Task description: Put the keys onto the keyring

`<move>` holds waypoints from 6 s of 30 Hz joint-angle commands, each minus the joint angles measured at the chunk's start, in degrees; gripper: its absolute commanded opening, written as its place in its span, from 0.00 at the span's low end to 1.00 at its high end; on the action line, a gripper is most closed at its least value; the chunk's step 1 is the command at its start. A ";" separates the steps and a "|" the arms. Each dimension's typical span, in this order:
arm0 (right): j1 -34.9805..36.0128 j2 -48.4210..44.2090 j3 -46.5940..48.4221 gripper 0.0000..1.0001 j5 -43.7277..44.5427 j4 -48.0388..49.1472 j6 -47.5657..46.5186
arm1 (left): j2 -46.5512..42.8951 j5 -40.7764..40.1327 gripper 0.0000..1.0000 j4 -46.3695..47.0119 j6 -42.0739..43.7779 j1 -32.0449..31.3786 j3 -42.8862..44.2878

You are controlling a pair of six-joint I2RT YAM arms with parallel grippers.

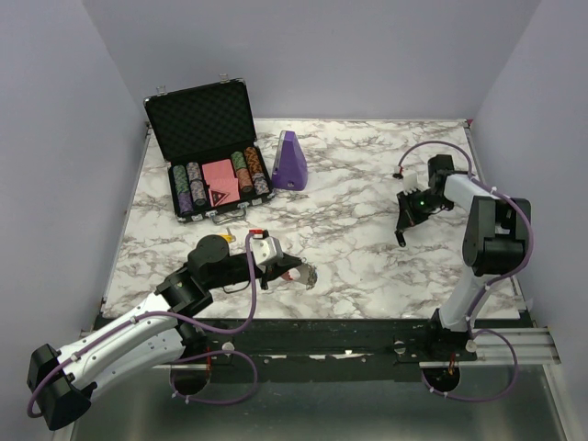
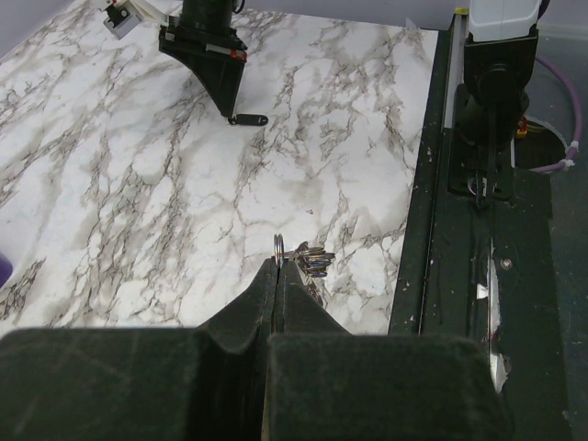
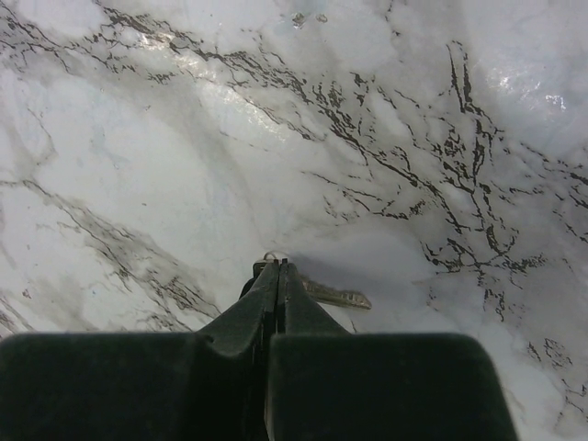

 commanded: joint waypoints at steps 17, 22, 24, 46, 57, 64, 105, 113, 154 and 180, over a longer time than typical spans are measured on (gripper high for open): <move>0.41 1.65 1.60 0.19 -0.41 -2.00 0.24 | -0.24 0.10 0.00 0.72 0.57 -0.23 1.19; 0.41 1.65 1.60 0.20 -0.85 -2.35 0.24 | -0.24 0.10 0.00 0.63 0.57 -0.23 1.11; 0.41 1.74 1.78 0.21 -1.11 -2.62 0.06 | -0.24 0.10 0.00 0.63 0.49 -0.23 1.19; 0.49 2.62 2.75 0.17 -2.34 -4.46 -0.38 | -0.42 -0.07 0.00 0.45 0.66 -0.23 1.28; 0.50 2.36 3.54 0.19 -2.69 -6.49 -1.17 | -0.42 0.01 0.00 0.36 0.66 -0.23 1.28; 0.49 2.79 3.89 0.20 -2.43 -7.19 -1.35 | -0.51 0.01 0.00 0.37 0.66 -0.23 1.19; 0.41 -3.00 8.19 0.00 -15.25 -12.63 -7.92 | -2.09 -0.60 0.00 -0.08 0.83 -0.23 1.63; 0.50 -6.25 20.93 0.00 -30.00 -29.74 -29.51 | -6.22 0.36 0.00 0.27 5.84 -0.05 3.30; 27.39 -34.12 7.49 0.00 -36.45 -39.98 -80.54 | 4.50 13.38 0.00 7.76 31.41 -0.22 4.27; 46.37 -36.58 4.51 0.00 -9.46 -8.51 -28.76 | 7.58 0.10 0.00 -0.25 37.84 -4.44 4.89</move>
